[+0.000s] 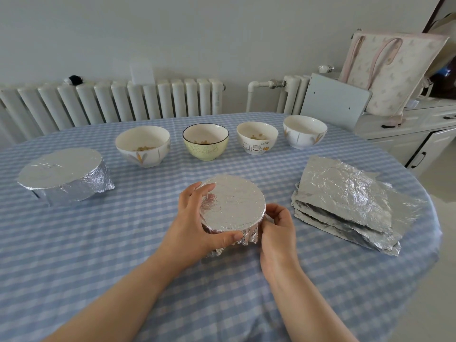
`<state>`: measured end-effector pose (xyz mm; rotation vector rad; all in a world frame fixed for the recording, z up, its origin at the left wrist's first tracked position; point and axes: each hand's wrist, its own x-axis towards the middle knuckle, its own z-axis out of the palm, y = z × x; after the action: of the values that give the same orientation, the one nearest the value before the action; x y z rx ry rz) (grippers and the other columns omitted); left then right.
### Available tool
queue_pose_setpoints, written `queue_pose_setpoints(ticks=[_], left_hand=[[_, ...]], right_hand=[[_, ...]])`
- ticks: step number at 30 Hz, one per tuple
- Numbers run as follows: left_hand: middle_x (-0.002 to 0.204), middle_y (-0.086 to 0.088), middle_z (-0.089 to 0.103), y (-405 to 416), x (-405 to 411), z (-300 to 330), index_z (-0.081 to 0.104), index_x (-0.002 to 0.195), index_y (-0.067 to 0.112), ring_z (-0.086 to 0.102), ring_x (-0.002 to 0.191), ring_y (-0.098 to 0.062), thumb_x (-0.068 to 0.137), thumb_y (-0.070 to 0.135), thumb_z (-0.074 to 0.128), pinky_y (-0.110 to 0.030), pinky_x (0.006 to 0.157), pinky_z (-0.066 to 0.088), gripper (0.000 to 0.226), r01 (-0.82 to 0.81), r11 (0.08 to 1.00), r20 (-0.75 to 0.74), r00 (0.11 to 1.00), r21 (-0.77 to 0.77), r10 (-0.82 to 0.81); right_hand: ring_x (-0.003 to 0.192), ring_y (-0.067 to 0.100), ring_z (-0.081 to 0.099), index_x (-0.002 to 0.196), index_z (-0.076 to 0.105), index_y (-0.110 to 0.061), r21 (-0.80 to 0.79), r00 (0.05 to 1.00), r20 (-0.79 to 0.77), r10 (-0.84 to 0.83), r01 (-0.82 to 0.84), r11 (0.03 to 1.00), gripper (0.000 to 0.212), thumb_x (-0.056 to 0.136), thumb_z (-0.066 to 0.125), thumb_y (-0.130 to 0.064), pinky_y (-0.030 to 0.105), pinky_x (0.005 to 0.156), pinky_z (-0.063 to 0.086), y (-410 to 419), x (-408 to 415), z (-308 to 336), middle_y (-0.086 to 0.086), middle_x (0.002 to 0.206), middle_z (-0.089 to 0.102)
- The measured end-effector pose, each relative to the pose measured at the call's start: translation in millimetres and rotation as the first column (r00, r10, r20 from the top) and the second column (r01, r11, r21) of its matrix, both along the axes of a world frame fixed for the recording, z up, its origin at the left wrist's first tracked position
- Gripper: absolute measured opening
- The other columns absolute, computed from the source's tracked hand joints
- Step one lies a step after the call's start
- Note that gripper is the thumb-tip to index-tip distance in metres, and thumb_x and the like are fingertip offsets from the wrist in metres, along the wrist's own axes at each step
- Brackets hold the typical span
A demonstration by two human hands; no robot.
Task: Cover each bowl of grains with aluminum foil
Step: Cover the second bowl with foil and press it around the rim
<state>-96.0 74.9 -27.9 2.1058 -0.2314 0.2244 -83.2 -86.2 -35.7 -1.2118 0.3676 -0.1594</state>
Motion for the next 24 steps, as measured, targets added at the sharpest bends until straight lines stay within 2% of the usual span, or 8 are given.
queue_pose_setpoints(ticks=[3, 6, 9, 12, 14, 16, 21, 24], left_hand=[[0.146, 0.021, 0.016, 0.2, -0.7, 0.1, 0.028, 0.141, 0.040, 0.019, 0.120, 0.029, 0.043, 0.075, 0.075, 0.008, 0.085, 0.024, 0.115, 0.000, 1.000, 0.005, 1.000, 0.014, -0.001], [0.145, 0.022, 0.017, -0.8, -2.2, 1.9, 0.026, 0.138, 0.045, 0.022, 0.122, 0.025, 0.043, 0.076, 0.074, 0.007, 0.084, 0.027, 0.111, -0.006, 1.000, 0.009, 1.000, 0.017, 0.006], [0.141, 0.027, 0.017, -5.2, -4.8, 1.5, 0.024, 0.139, 0.045, 0.028, 0.123, 0.017, 0.043, 0.081, 0.073, 0.003, 0.083, 0.029, 0.113, -0.044, 0.999, 0.014, 0.999, 0.012, 0.044], [0.146, 0.023, 0.012, -14.9, -8.9, 0.4, 0.021, 0.145, 0.039, 0.031, 0.125, 0.004, 0.045, 0.081, 0.071, -0.012, 0.093, 0.031, 0.120, -0.114, 0.993, 0.010, 0.993, 0.026, 0.114], [0.148, 0.021, 0.009, -19.8, -11.7, 1.4, 0.017, 0.147, 0.036, 0.028, 0.127, 0.001, 0.048, 0.078, 0.068, -0.021, 0.097, 0.032, 0.119, -0.145, 0.989, -0.001, 0.989, 0.037, 0.145], [0.145, 0.023, 0.008, -20.3, -13.8, 2.6, 0.016, 0.148, 0.035, 0.028, 0.126, 0.000, 0.057, 0.078, 0.059, -0.023, 0.098, 0.033, 0.110, -0.143, 0.989, 0.007, 0.990, 0.039, 0.143], [0.149, 0.018, 0.009, -14.1, -17.1, 0.8, 0.015, 0.149, 0.038, 0.039, 0.127, -0.006, 0.070, 0.079, 0.043, -0.029, 0.097, 0.043, 0.094, -0.153, 0.981, 0.037, 0.988, 0.120, 0.150], [0.149, 0.021, 0.006, -15.1, -17.1, 1.9, 0.014, 0.150, 0.037, 0.039, 0.131, -0.009, 0.065, 0.083, 0.044, -0.027, 0.092, 0.043, 0.101, -0.171, 0.973, 0.022, 0.985, 0.155, 0.169]], right_hand=[[0.067, 0.012, 0.059, 0.092, 0.059, -0.014, -0.168, 1.000, -0.005, 0.004, -0.005, 0.986, 0.023, 0.089, 0.049, 0.007, 0.028, 0.059, 0.048, -5.8, 1.8, -2.9, -0.004, 0.074, 0.066], [0.077, 0.015, 0.064, 0.087, 0.063, -0.017, -0.336, 1.000, 0.016, 0.024, -0.017, 0.942, 0.030, 0.086, 0.047, 0.008, 0.031, 0.070, 0.053, -15.7, 2.6, -5.3, -0.001, 0.083, 0.070], [0.085, 0.013, 0.068, 0.086, 0.067, -0.016, -0.288, 0.997, 0.057, 0.050, -0.031, 0.957, 0.040, 0.089, 0.035, 0.009, 0.026, 0.078, 0.052, -23.9, -2.0, -1.6, -0.003, 0.083, 0.072], [0.087, -0.002, 0.065, 0.091, 0.065, -0.020, -0.394, 0.989, 0.090, 0.116, -0.072, 0.916, 0.028, 0.101, 0.039, -0.018, 0.013, 0.076, 0.044, -25.2, -11.5, 0.2, -0.012, 0.085, 0.071], [0.080, -0.010, 0.060, 0.093, 0.061, -0.024, -0.546, 0.979, 0.076, 0.187, -0.116, 0.830, 0.026, 0.098, 0.043, -0.043, 0.007, 0.068, 0.040, -23.5, -17.3, -3.5, -0.021, 0.080, 0.067], [0.090, -0.009, 0.061, 0.103, 0.057, -0.031, -0.614, 0.969, 0.083, 0.231, -0.133, 0.778, 0.031, 0.090, 0.043, -0.056, 0.009, 0.075, 0.042, -22.3, -18.4, -6.3, -0.024, 0.091, 0.067], [0.107, 0.005, 0.056, 0.117, 0.051, -0.028, -0.620, 0.962, 0.107, 0.253, -0.135, 0.773, 0.029, 0.095, 0.039, -0.043, 0.000, 0.079, 0.036, -20.1, -8.1, -8.8, -0.006, 0.117, 0.059], [0.116, 0.015, 0.051, 0.114, 0.051, -0.029, -0.634, 0.960, 0.160, 0.228, -0.078, 0.769, 0.022, 0.098, 0.037, -0.036, 0.017, 0.095, 0.036, -18.9, -1.2, -15.0, 0.004, 0.120, 0.055]])
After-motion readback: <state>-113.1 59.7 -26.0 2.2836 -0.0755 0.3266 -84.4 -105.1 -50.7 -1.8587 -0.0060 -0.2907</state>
